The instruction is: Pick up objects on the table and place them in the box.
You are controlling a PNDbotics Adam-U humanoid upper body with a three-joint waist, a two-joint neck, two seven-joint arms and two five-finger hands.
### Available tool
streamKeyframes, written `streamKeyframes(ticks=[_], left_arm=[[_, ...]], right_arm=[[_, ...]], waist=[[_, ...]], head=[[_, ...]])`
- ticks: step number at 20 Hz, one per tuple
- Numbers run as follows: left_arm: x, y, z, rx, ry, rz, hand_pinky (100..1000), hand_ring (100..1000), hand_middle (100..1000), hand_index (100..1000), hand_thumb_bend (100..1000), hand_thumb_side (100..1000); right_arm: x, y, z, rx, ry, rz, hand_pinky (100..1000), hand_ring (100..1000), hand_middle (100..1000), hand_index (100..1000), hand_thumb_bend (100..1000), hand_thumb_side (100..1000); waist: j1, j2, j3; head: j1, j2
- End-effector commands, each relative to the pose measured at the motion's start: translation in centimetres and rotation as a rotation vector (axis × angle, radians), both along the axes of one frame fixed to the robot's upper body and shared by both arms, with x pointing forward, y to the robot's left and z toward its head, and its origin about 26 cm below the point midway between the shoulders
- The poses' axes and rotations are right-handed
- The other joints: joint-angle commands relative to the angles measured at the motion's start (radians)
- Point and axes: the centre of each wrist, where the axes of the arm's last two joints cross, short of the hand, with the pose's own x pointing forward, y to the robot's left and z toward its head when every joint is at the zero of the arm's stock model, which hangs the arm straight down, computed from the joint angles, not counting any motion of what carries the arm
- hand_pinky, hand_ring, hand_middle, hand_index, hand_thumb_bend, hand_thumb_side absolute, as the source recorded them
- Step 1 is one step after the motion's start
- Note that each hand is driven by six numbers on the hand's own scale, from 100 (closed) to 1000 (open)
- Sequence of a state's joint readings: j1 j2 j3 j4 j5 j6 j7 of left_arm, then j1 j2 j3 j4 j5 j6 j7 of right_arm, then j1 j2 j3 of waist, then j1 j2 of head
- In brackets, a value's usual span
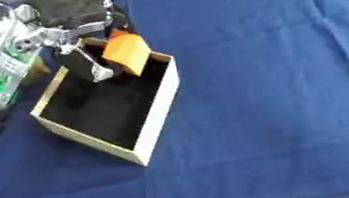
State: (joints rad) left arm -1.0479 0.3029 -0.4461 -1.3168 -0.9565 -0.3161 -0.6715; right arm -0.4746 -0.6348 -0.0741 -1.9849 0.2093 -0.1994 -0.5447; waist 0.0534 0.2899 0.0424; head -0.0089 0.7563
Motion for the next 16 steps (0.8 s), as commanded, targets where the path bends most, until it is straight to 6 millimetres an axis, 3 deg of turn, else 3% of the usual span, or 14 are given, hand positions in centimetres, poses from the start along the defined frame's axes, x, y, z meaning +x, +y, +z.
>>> streamKeyframes(ticks=[1,4,10,16], left_arm=[[0.4,-0.1,-0.4,0.036,-0.003,0.009,679,576,493,671,100,100],[0.0,0.2,-0.1,0.026,-0.038,0.017,672,569,487,666,100,100],[-3.6,0.1,3.6,-0.037,-0.232,0.006,668,562,479,661,100,100],[-5.8,0.1,4.5,-0.013,-0.206,-0.05,665,559,476,657,100,100]], right_arm=[[-0.4,-0.2,0.8,-0.006,-0.031,-0.007,829,712,677,754,100,716],[-0.4,-0.2,0.7,-0.003,-0.028,-0.011,829,711,676,753,100,715],[-0.5,-0.3,0.6,-0.004,-0.024,-0.017,829,711,676,753,100,717],[-0.5,-0.5,0.5,-0.006,-0.02,-0.028,829,711,675,753,100,719]], waist=[[-0.004,-0.017,-0.002],[-0.002,-0.017,0.0],[-0.002,-0.018,0.006],[-0.002,-0.019,0.017]], head=[[0.002,0.002],[0.001,0.002],[0.0,0.005],[0.003,0.006]])
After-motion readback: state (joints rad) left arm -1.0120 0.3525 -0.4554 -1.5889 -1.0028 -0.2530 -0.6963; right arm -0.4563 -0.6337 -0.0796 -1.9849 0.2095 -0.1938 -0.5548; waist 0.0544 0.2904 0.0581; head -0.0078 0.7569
